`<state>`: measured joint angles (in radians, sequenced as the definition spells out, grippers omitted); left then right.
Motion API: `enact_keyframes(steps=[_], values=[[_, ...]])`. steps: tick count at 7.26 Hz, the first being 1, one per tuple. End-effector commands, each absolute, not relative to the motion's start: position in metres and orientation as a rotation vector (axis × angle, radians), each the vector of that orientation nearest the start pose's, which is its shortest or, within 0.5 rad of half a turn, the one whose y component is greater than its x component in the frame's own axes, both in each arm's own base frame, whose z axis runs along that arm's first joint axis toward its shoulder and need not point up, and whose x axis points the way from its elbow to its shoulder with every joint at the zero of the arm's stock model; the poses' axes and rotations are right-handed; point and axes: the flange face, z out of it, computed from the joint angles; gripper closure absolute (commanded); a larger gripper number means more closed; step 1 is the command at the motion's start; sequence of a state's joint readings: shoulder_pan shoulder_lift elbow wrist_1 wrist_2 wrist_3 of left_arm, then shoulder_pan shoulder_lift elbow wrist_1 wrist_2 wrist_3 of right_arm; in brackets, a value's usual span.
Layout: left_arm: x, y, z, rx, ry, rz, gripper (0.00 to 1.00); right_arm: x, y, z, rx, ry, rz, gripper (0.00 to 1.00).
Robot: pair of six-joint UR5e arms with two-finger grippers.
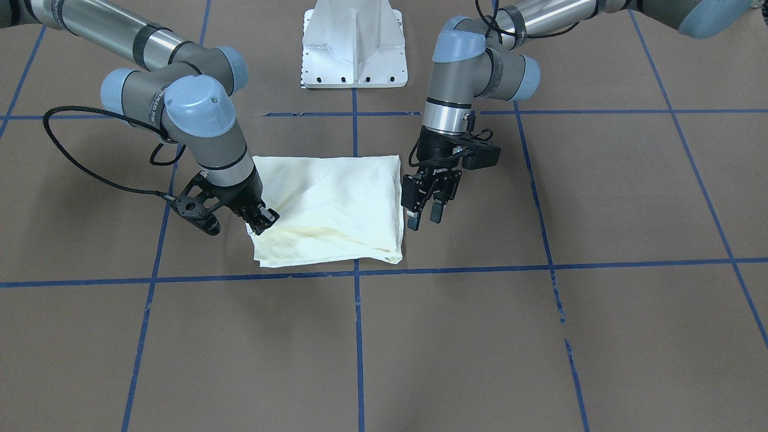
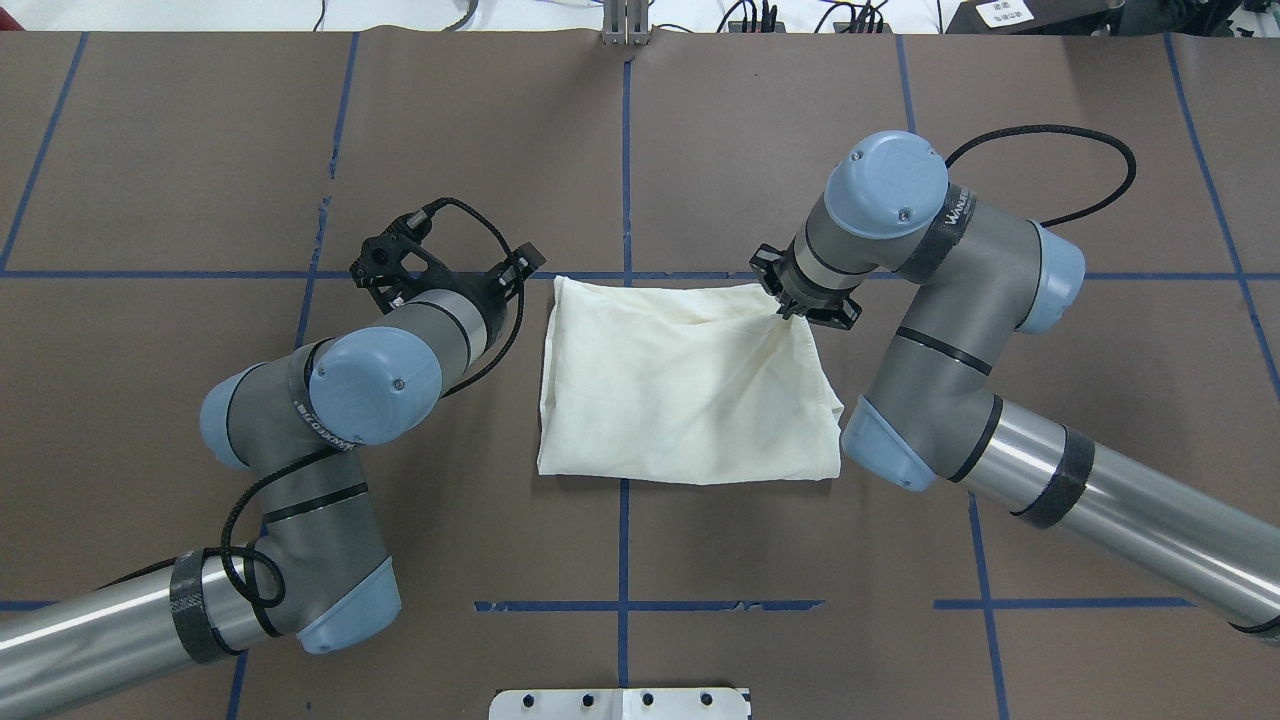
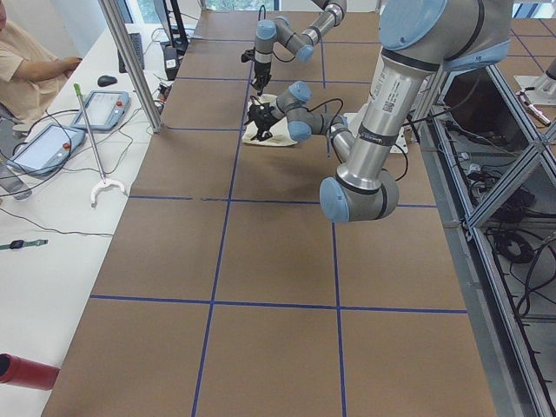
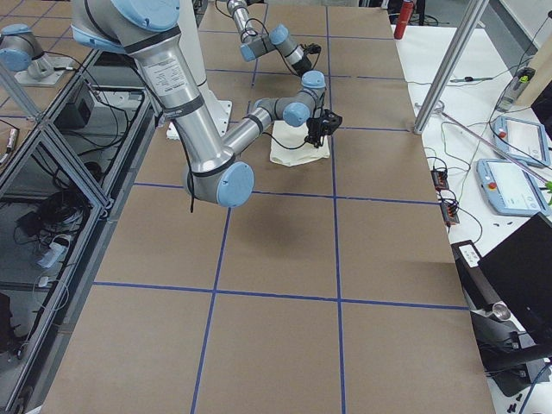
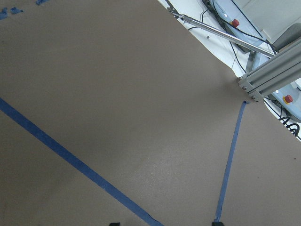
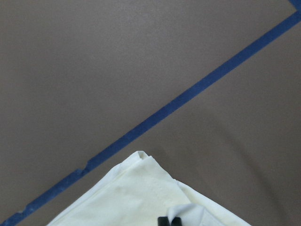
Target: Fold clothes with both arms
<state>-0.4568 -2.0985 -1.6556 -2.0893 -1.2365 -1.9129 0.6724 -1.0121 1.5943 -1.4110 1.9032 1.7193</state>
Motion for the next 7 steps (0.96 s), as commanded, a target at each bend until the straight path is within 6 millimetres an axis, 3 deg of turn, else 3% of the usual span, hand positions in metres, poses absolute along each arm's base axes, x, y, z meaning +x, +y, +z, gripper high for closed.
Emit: enact_keyframes(steps=[1, 2, 3, 4, 5, 6, 7], values=[[0.522, -0.440, 0.251, 0.372, 1.151, -0.893, 0.29, -0.468, -0.521, 0.316, -0.079, -0.797, 0.597, 0.51], [0.521, -0.439, 0.246, 0.368, 1.163, -0.892, 0.31, -0.457, -0.526, 0.318, -0.071, -0.801, 0.599, 0.51], [0.520, -0.439, 0.227, 0.347, 1.206, -0.915, 0.51, -0.458, -0.526, 0.316, -0.065, -0.811, 0.597, 0.58], [0.542, -0.412, 0.219, 0.276, 1.234, -0.924, 1.00, -0.457, -0.526, 0.313, -0.065, -0.815, 0.598, 0.64], [0.566, -0.378, 0.216, 0.234, 1.242, -0.874, 1.00, -0.458, -0.526, 0.310, -0.062, -0.821, 0.597, 0.69], [0.579, -0.359, 0.222, 0.217, 1.230, -0.839, 1.00, -0.458, -0.527, 0.308, -0.060, -0.824, 0.593, 0.70], [0.584, -0.353, 0.242, 0.215, 1.199, -0.828, 1.00, -0.458, -0.527, 0.308, -0.060, -0.824, 0.593, 0.70]])
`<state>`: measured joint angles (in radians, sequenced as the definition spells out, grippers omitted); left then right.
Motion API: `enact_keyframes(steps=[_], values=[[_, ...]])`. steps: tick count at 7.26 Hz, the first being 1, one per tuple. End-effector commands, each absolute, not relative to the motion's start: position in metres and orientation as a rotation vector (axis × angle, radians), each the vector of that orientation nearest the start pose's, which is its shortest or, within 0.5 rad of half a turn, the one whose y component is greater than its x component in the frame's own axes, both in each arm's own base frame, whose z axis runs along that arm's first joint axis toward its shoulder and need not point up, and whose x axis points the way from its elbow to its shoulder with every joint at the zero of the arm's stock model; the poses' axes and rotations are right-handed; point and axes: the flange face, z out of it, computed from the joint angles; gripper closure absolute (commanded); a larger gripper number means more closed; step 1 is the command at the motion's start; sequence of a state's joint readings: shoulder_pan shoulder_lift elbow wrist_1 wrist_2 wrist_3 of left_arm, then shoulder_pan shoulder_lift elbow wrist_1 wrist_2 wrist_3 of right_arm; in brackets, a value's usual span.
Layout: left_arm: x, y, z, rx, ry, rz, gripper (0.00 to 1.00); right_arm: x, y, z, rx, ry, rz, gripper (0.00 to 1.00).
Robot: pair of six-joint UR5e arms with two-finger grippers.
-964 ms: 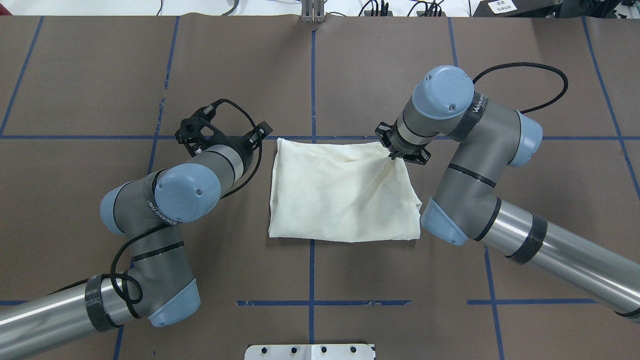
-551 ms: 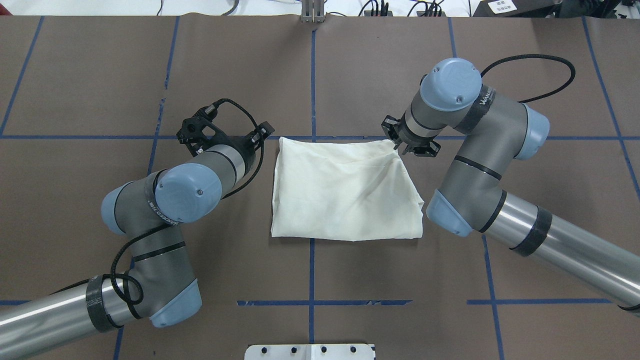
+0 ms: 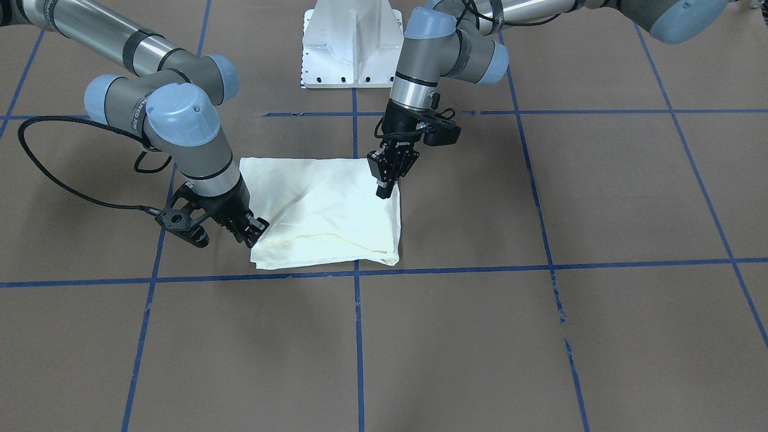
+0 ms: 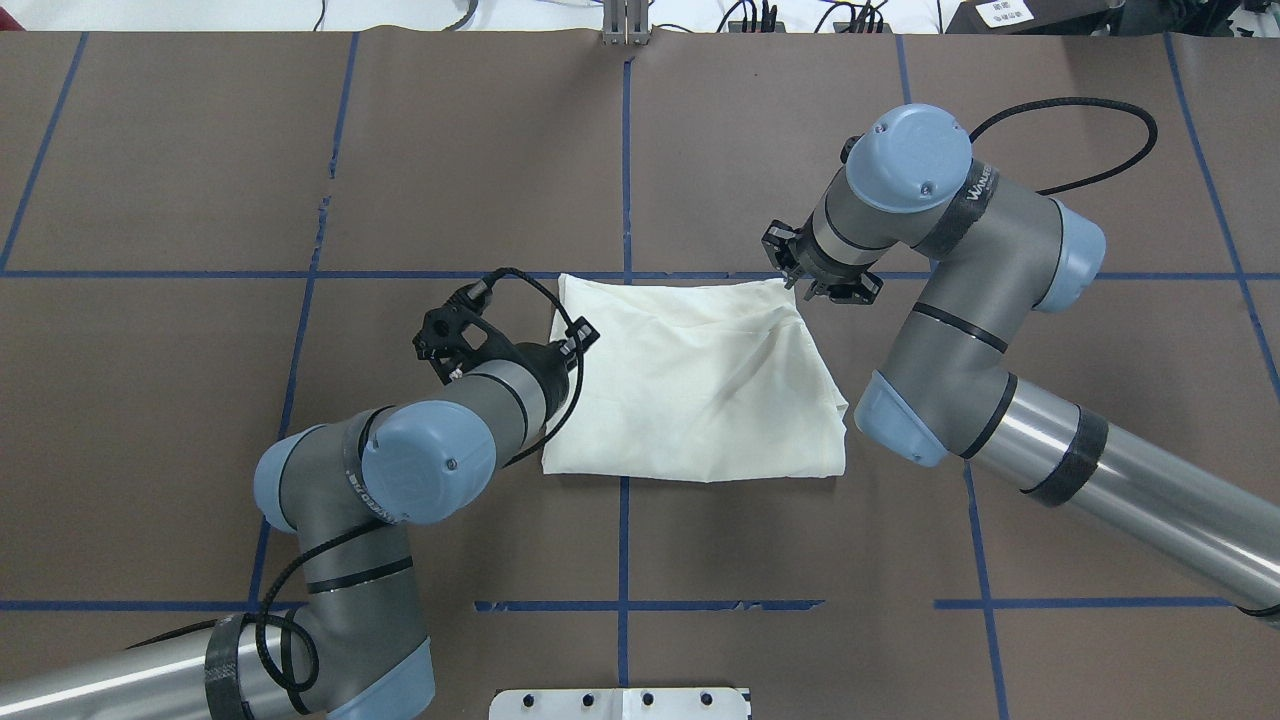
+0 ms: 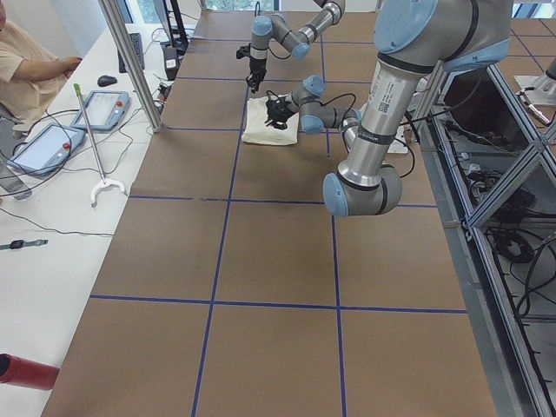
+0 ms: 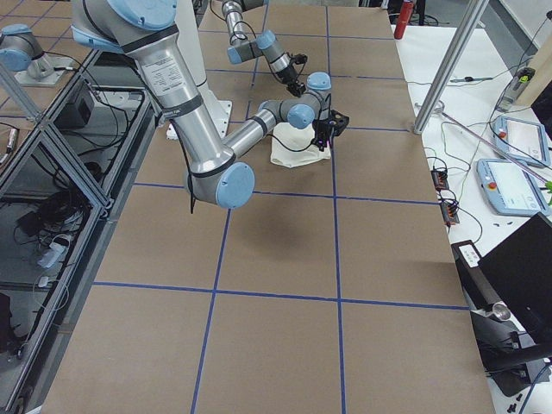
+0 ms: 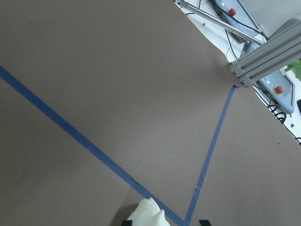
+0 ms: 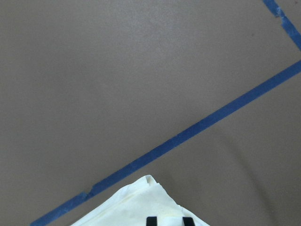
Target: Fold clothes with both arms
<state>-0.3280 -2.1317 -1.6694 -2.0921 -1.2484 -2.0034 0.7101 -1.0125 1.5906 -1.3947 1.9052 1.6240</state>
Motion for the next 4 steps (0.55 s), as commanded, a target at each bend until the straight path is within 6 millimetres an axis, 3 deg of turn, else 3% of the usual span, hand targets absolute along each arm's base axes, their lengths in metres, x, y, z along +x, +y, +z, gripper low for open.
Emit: enact_keyframes(steps=[1, 4], values=[[0.5810, -0.3514, 0.2448, 0.213, 1.198, -0.825, 1.00, -0.4564, -0.5252, 0.3011, -0.057, -0.837, 0.594, 0.70], [0.5894, -0.3436, 0.2539, 0.228, 1.174, -0.785, 1.00, -0.4498, -0.5201, 0.2948, -0.056, -0.856, 0.591, 0.69]])
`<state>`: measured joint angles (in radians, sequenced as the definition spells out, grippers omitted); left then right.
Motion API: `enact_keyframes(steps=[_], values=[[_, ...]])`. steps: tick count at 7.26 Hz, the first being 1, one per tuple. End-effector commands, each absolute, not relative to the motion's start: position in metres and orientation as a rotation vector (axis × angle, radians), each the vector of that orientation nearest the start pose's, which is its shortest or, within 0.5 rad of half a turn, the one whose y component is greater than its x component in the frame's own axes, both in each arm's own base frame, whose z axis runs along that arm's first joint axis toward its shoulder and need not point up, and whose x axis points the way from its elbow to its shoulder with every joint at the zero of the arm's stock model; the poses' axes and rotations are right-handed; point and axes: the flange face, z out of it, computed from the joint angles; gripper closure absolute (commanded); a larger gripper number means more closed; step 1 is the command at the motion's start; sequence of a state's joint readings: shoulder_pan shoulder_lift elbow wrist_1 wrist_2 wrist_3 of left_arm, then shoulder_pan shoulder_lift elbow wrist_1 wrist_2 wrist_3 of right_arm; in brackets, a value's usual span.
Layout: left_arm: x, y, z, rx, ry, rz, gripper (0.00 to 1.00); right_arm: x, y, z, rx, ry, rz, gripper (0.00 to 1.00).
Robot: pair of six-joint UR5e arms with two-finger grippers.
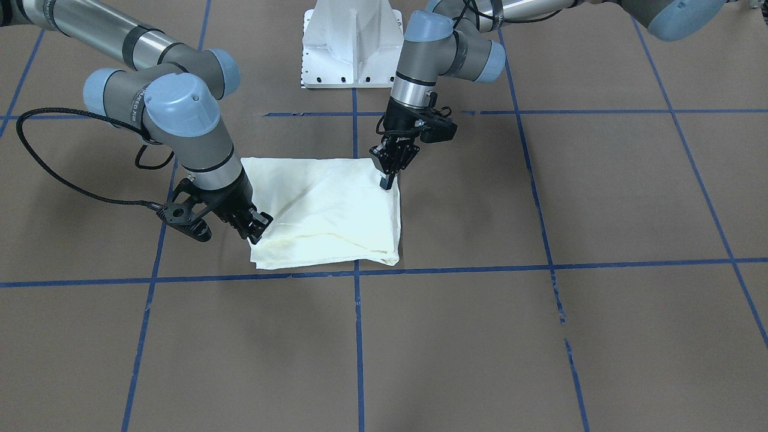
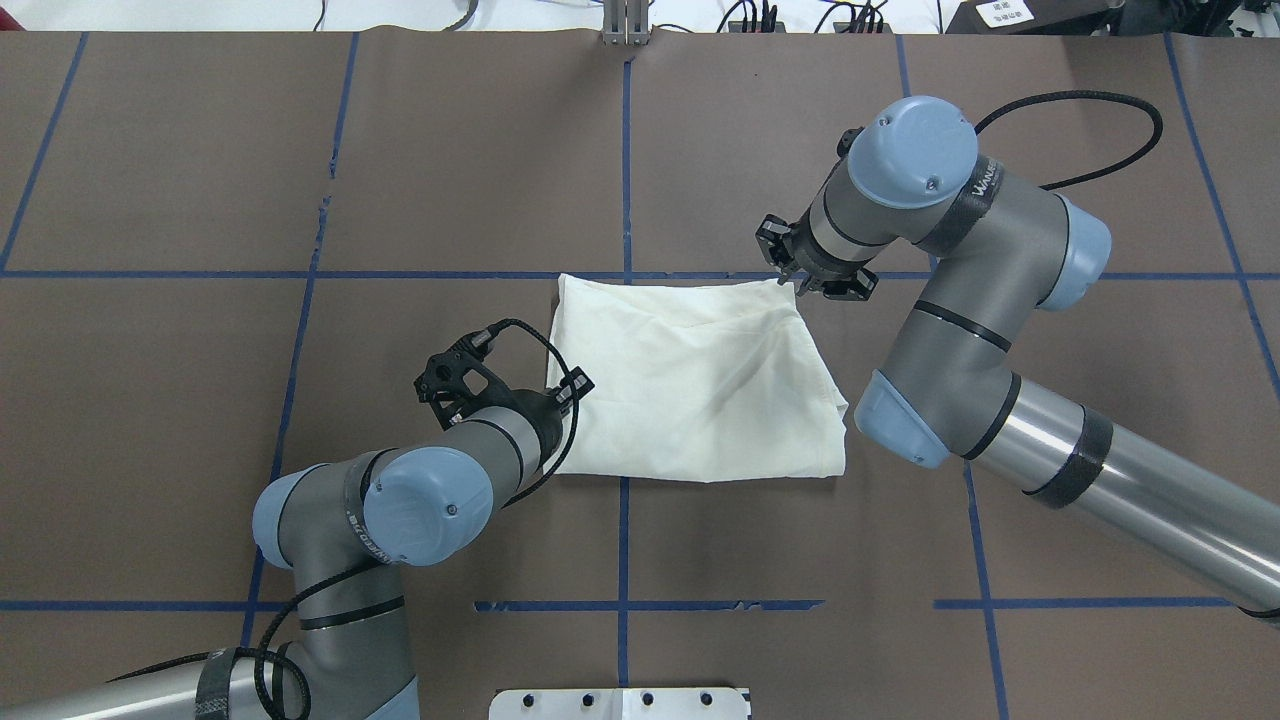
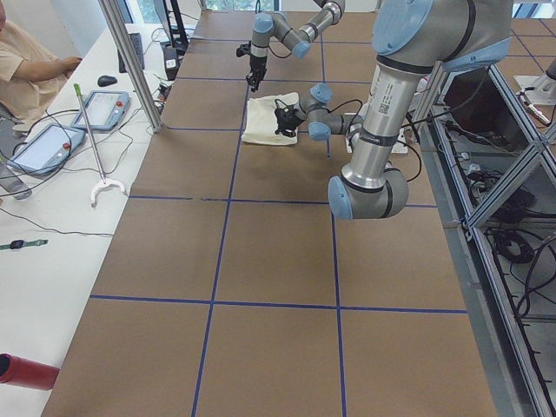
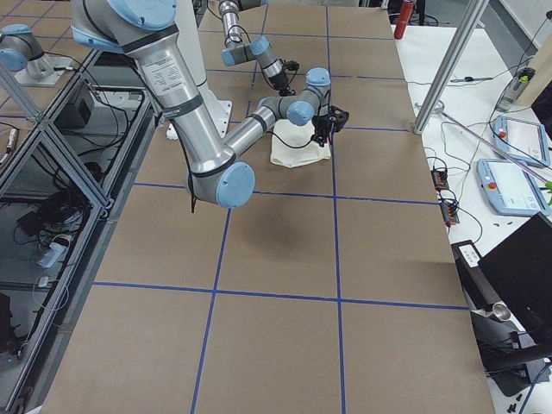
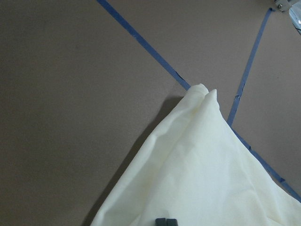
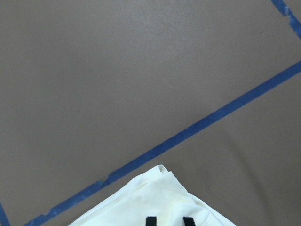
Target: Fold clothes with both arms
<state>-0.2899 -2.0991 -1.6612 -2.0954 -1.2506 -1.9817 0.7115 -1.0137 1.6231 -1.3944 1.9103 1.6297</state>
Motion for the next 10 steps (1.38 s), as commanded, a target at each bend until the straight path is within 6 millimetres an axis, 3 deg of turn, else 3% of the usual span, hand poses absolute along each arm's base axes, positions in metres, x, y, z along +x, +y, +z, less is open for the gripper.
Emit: enact_keyframes(steps=[1, 4, 7, 8, 9, 10], values=[[0.591, -0.344, 0.257, 0.230, 1.166, -0.785, 1.00, -0.445, -0.516, 0.291, -0.051, -0.866, 0.591, 0.68], [0.593, -0.345, 0.271, 0.232, 1.142, -0.783, 1.00, -0.439, -0.513, 0.281, -0.041, -0.886, 0.589, 0.66], [0.586, -0.343, 0.287, 0.248, 1.113, -0.754, 1.00, -0.424, -0.503, 0.286, -0.034, -0.894, 0.585, 0.64], [0.577, -0.346, 0.279, 0.298, 1.113, -0.686, 1.00, -0.416, -0.495, 0.285, -0.031, -0.907, 0.574, 0.64], [0.561, -0.344, 0.305, 0.307, 1.080, -0.669, 1.00, -0.410, -0.492, 0.281, -0.026, -0.917, 0.574, 0.63], [0.538, -0.349, 0.304, 0.313, 1.081, -0.618, 1.00, -0.407, -0.491, 0.280, -0.022, -0.922, 0.572, 0.63]])
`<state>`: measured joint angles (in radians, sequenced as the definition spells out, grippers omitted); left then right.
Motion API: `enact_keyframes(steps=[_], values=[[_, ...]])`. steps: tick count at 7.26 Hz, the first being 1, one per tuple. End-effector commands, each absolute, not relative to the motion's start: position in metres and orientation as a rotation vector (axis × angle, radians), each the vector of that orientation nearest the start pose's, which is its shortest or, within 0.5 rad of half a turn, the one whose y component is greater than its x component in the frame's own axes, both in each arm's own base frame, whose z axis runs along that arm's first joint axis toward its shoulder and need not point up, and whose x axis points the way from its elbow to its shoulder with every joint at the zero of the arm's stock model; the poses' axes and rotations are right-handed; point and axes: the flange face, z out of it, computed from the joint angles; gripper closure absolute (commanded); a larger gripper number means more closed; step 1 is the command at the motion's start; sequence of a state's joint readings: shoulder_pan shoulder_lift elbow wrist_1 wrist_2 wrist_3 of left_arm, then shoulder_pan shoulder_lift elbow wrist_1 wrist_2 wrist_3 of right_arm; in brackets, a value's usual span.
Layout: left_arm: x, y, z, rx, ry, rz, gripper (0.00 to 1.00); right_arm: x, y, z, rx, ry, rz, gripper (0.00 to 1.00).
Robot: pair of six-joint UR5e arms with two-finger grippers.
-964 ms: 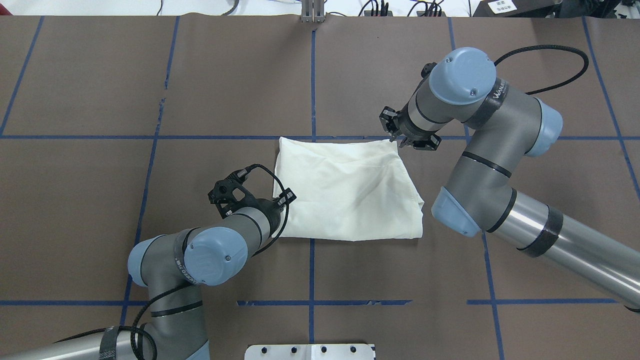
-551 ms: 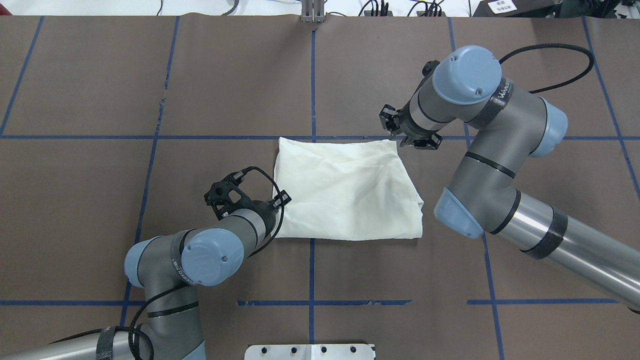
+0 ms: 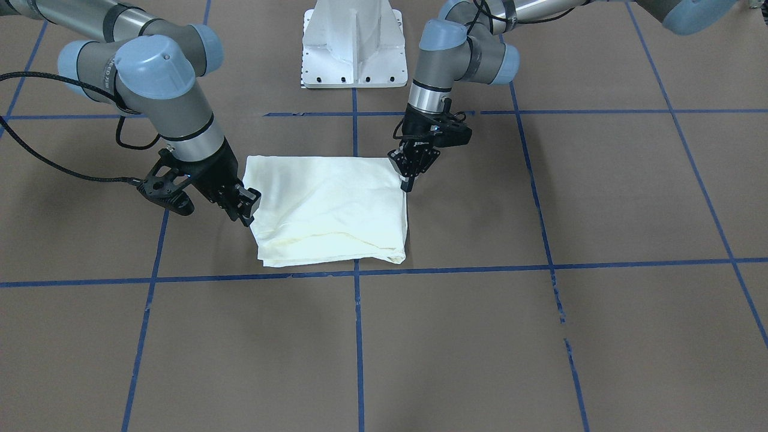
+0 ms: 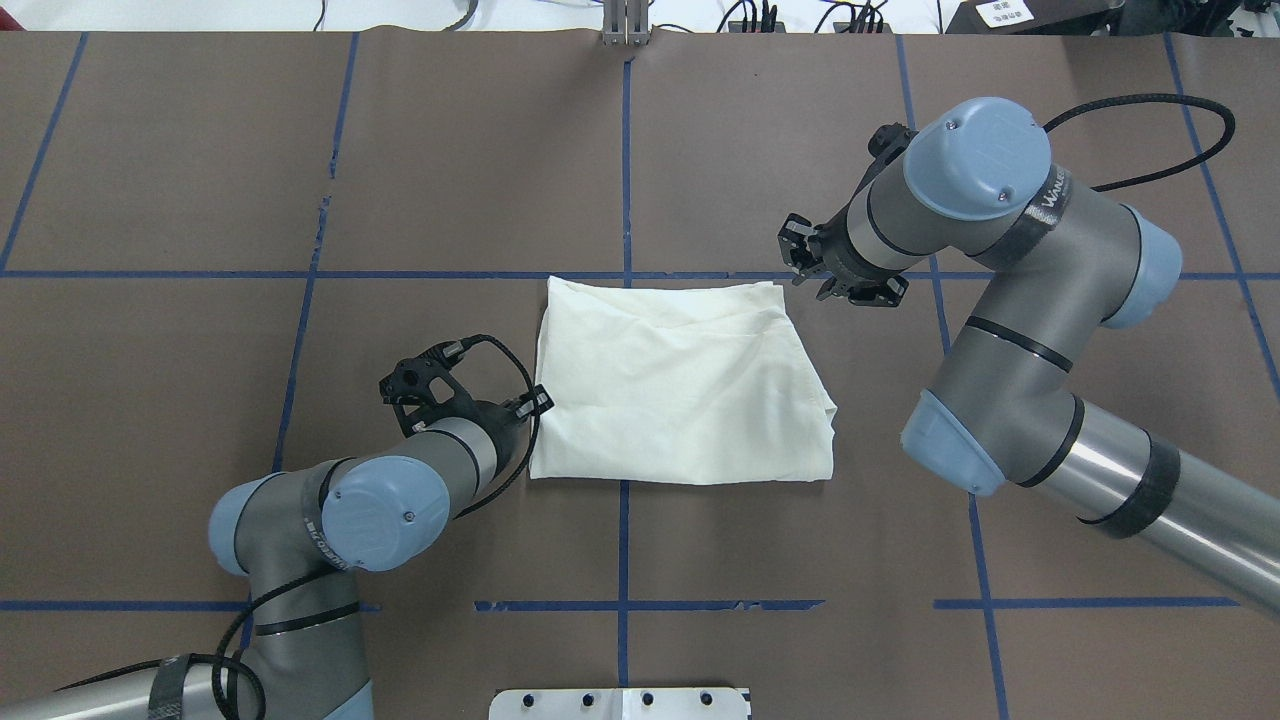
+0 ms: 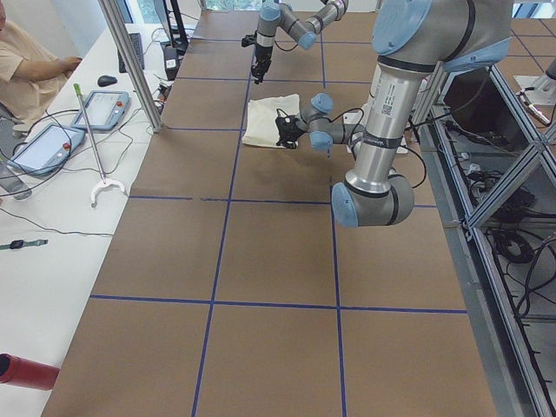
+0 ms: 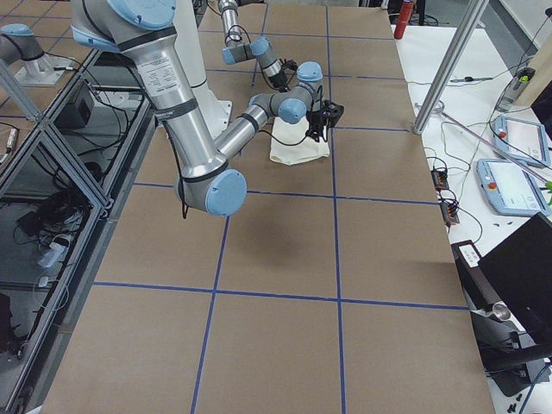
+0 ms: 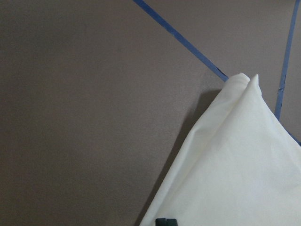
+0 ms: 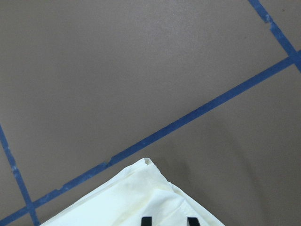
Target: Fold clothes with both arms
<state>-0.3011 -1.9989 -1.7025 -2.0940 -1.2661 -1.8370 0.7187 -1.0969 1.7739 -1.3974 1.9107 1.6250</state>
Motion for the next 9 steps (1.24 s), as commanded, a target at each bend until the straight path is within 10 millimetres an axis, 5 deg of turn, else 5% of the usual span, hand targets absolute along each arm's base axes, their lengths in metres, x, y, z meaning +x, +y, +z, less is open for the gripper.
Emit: enact_keyframes(steps=[1, 4, 5, 7, 9], values=[[0.524, -0.362, 0.314, 0.333, 1.055, -0.604, 1.00, -0.401, -0.489, 0.278, -0.019, -0.930, 0.574, 0.63], [0.431, -0.403, 0.332, 0.368, 1.016, -0.481, 1.00, -0.362, -0.470, 0.282, 0.025, -0.946, 0.524, 0.55], [0.396, -0.414, 0.342, 0.377, 0.996, -0.426, 1.00, -0.344, -0.461, 0.289, 0.060, -0.939, 0.469, 0.01], [0.315, -0.439, 0.362, 0.399, 0.959, -0.283, 1.00, -0.307, -0.462, 0.315, 0.121, -0.901, 0.323, 0.00], [0.223, -0.460, 0.412, 0.462, 0.848, -0.041, 1.00, -0.226, -0.479, 0.374, 0.173, -0.838, 0.117, 0.00]])
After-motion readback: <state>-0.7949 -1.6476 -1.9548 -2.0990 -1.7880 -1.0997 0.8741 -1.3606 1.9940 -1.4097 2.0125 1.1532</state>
